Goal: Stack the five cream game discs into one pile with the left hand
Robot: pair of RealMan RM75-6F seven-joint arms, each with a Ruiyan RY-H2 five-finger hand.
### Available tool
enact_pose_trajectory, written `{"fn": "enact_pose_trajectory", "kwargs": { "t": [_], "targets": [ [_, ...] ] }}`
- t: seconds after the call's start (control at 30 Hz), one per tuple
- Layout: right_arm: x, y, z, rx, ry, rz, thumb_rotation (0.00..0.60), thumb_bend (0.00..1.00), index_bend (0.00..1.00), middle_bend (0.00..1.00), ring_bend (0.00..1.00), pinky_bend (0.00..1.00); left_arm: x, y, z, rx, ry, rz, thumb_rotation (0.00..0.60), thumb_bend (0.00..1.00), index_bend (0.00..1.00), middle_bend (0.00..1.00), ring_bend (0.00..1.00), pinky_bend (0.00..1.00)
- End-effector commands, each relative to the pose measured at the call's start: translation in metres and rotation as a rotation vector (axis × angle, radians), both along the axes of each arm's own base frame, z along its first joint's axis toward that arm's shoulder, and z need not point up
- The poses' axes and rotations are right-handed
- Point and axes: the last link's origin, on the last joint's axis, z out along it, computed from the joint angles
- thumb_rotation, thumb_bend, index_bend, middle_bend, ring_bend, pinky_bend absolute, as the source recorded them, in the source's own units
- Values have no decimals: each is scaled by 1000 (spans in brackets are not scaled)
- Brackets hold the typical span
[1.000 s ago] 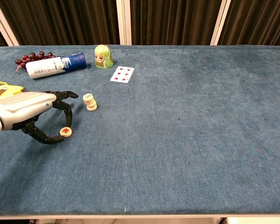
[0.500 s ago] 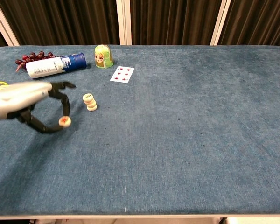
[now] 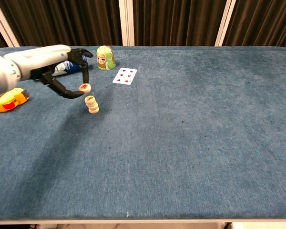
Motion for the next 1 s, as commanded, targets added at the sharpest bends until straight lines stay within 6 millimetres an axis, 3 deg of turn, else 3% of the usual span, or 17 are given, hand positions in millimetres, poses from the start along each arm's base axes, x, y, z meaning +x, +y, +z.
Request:
{"fn": "enact_pose_trajectory", "kwargs": {
  "t": [0.03,0.33,1.0],
  "targets": [
    [-1,0,0,0,-1,-3,600,238,0,37,0,0,8,7,-7,-18,21,1,600,354,502,0,0,0],
    [-4,-1,-1,4,-5,-8,600,238,0,37,0,0,8,13,-20,-39,74,31,600,349,495,0,0,0],
    [-7,-1,0,2,-6,-14,600,238,0,37,0,0,1,15,-19,-31,105,55,600,336,472,0,0,0]
  ]
}}
